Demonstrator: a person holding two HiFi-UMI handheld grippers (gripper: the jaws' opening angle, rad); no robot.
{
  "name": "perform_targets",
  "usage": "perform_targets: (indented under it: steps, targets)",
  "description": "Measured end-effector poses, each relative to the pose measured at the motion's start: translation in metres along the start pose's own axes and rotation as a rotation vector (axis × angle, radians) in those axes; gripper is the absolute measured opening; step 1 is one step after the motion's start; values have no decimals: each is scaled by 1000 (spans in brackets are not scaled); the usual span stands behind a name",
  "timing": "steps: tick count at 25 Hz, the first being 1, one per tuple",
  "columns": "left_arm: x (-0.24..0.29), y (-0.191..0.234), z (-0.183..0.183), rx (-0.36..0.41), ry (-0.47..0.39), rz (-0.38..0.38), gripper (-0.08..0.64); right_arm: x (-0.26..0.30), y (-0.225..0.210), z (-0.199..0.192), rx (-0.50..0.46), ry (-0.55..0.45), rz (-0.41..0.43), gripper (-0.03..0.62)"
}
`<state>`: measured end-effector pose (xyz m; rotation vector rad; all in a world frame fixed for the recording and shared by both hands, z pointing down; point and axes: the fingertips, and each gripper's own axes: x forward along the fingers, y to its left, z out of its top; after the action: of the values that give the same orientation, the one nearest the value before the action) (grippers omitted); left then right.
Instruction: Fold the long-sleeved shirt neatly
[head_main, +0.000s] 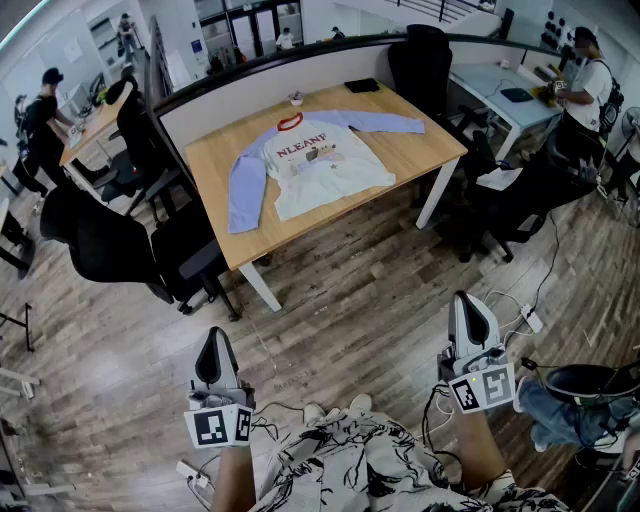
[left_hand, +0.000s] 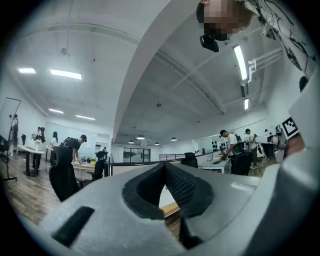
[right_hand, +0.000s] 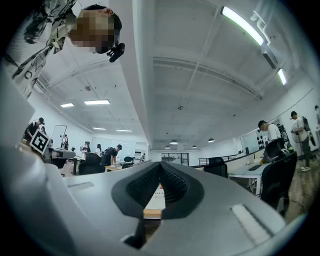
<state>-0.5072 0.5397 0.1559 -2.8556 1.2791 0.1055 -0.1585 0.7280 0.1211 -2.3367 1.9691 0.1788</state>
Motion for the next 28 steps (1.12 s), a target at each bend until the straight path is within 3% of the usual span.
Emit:
perform_targets:
  steps: [7,13,19,21,22,25,28]
  targets:
    - [4,-1,0,-1,1,-10,2,3,2,0,2,7,4,-5]
    - [4,2,1,-49,-8,11,3,-1,3,5,81,-44,25,-5]
    - [2,-2,-3,26,10,26,3,-1,9,0,39,-23,40,-3]
    - [1,-3,-1,33,7,26,54,-1,10,1,38,-19,39,16]
    - [1,-3,0,36,7,25,77,0,10,0,41,-16,38,68]
    - [0,-3,0,40,9,27,127,0,11,0,47,-15,44,130]
    - [0,-1,-1,32,12,37,237,1,12,-1,53,-16,54,194]
